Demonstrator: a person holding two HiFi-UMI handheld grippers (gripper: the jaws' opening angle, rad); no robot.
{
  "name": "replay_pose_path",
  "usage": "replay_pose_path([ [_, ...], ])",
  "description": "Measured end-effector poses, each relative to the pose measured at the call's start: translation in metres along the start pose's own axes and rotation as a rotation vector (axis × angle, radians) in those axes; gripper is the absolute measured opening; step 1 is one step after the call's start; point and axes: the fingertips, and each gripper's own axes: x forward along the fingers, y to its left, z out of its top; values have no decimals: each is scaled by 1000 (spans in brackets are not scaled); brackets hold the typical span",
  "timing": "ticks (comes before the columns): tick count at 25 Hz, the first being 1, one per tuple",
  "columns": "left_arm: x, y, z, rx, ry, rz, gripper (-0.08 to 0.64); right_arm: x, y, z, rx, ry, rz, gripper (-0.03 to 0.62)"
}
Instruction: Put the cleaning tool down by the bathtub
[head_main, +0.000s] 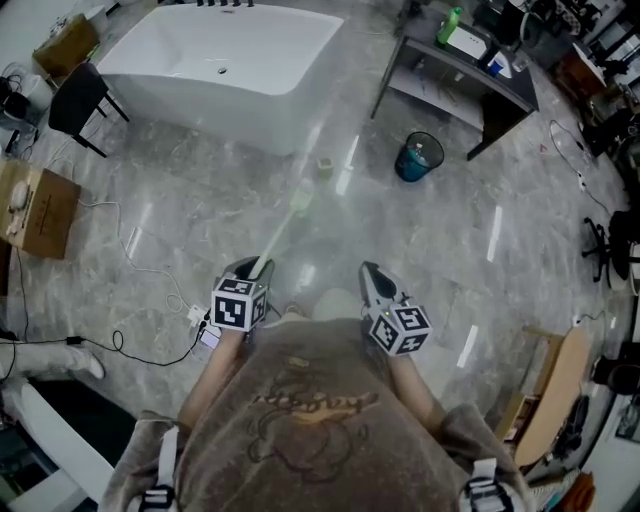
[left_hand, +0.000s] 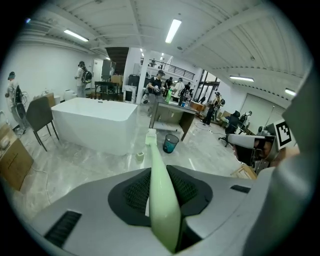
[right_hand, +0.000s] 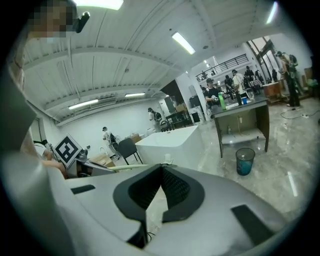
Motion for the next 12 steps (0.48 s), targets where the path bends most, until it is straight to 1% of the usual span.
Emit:
replay_pose_path([
  [4, 4, 14, 2, 8, 15, -17, 100, 11, 4, 0, 4, 7, -21, 0],
  [12, 35, 38, 27, 17, 18, -21, 100, 49, -11, 9, 3, 7, -34, -2],
])
